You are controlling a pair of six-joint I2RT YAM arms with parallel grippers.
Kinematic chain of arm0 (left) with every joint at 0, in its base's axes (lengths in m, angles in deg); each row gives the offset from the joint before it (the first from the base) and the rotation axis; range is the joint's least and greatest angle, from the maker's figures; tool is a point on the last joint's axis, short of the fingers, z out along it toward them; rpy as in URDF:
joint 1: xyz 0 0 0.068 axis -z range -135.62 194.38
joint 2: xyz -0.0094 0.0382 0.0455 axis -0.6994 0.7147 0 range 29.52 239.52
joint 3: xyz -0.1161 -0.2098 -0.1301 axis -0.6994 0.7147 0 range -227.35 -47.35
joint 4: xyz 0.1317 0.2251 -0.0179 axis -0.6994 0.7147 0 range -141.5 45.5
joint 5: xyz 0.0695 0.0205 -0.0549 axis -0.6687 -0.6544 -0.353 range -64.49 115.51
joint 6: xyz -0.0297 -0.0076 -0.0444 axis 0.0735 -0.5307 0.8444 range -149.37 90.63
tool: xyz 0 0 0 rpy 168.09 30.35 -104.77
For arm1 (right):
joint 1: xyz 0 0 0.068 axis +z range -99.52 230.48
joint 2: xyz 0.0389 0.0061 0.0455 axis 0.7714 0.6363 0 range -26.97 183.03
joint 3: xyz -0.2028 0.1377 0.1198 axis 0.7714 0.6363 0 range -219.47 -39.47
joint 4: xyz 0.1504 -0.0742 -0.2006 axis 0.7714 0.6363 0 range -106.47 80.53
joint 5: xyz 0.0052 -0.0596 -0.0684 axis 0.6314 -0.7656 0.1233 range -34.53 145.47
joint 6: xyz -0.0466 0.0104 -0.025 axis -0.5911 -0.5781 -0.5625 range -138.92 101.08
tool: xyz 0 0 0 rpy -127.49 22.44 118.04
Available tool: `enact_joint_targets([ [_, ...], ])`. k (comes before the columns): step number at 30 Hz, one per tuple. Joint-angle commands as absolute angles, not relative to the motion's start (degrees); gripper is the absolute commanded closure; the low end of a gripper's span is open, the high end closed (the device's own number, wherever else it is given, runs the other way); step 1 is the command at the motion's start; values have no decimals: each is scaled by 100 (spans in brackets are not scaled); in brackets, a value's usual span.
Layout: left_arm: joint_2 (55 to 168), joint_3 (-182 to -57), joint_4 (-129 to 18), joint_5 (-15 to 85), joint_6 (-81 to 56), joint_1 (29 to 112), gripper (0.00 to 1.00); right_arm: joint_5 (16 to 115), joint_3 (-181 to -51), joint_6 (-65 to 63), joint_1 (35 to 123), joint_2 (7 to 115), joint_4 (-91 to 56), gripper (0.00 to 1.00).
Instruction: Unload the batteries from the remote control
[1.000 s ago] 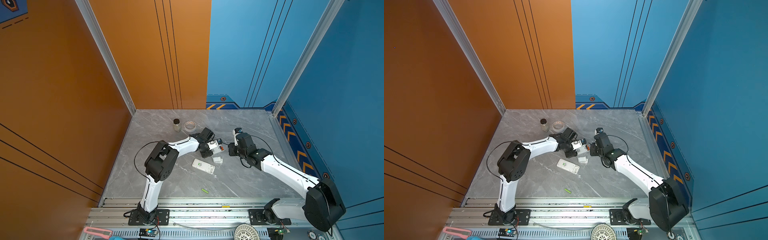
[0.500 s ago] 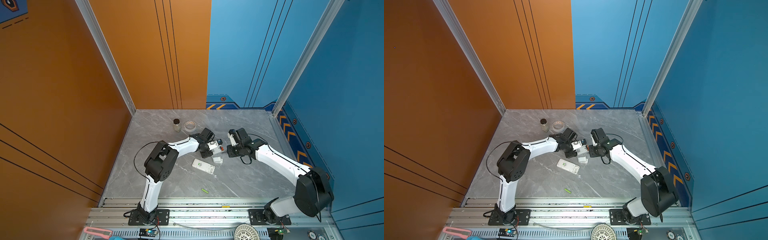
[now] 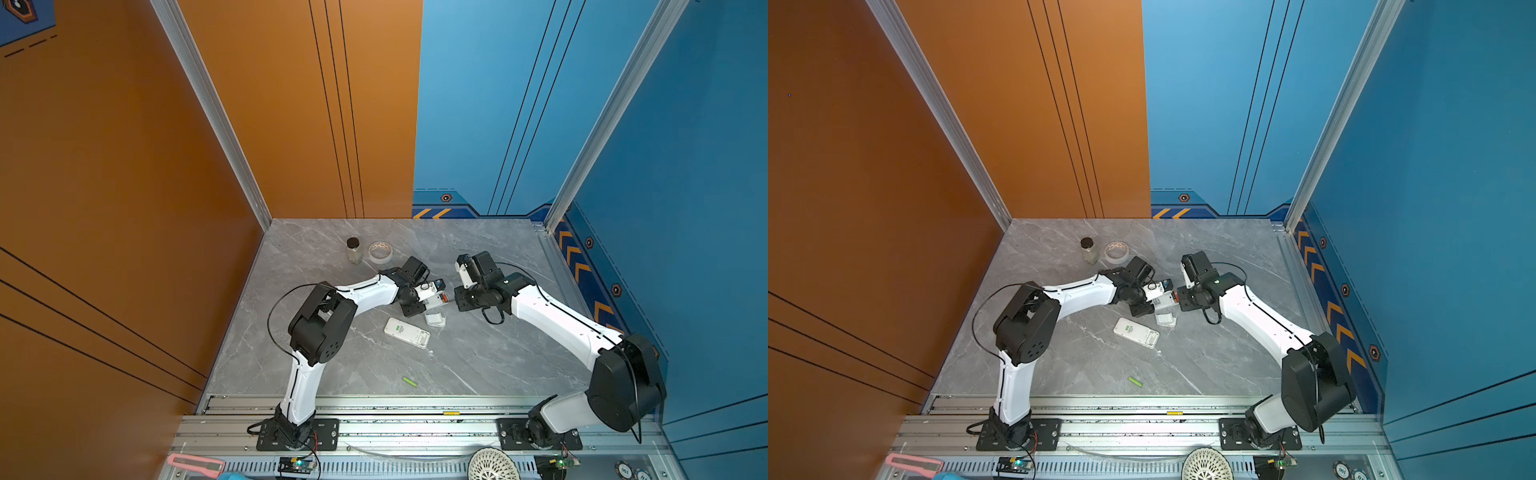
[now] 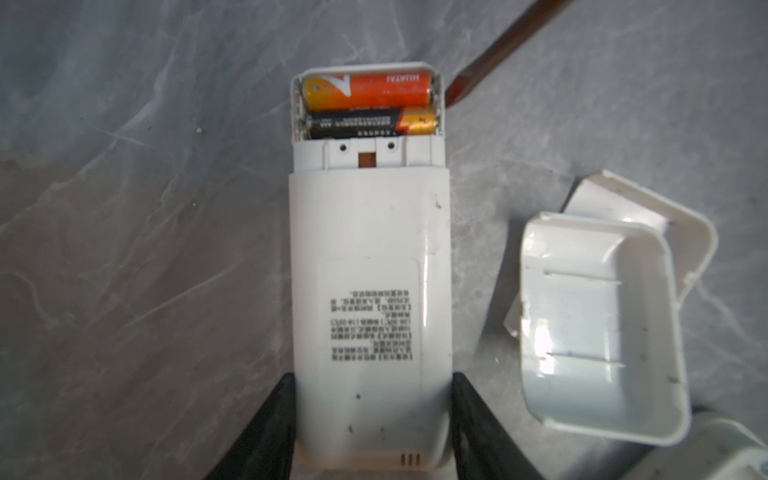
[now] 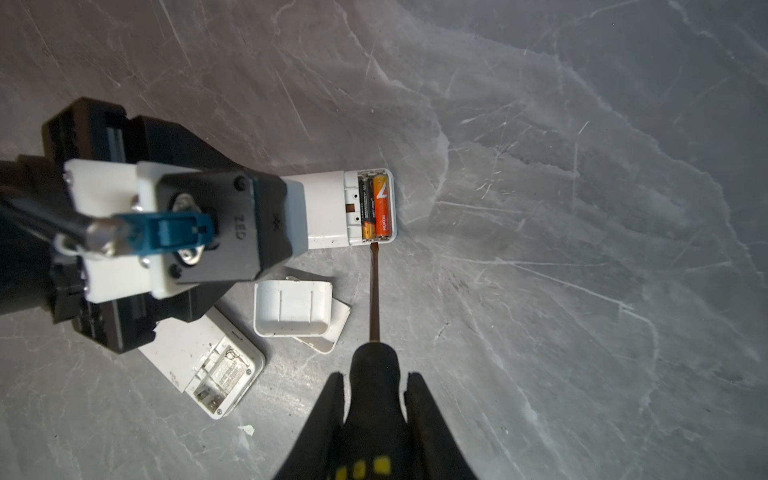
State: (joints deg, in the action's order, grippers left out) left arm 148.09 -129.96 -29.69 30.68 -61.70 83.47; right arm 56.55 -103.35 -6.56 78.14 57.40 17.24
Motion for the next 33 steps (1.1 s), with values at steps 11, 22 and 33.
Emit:
enact_joint_targets([
  [11, 14826, -12796, -2513, 3040, -6309, 8446, 93, 5587, -10499, -793, 7764, 5773, 1889, 100],
  [22, 14809, -12764, -2513, 3029, -6303, 8446, 93, 5639, -10420, -764, 7755, 5842, 1850, 100],
  [33, 14809, -12760, -2521, 3061, -6303, 8441, 93, 5594, -10374, -756, 7752, 5984, 1752, 100],
])
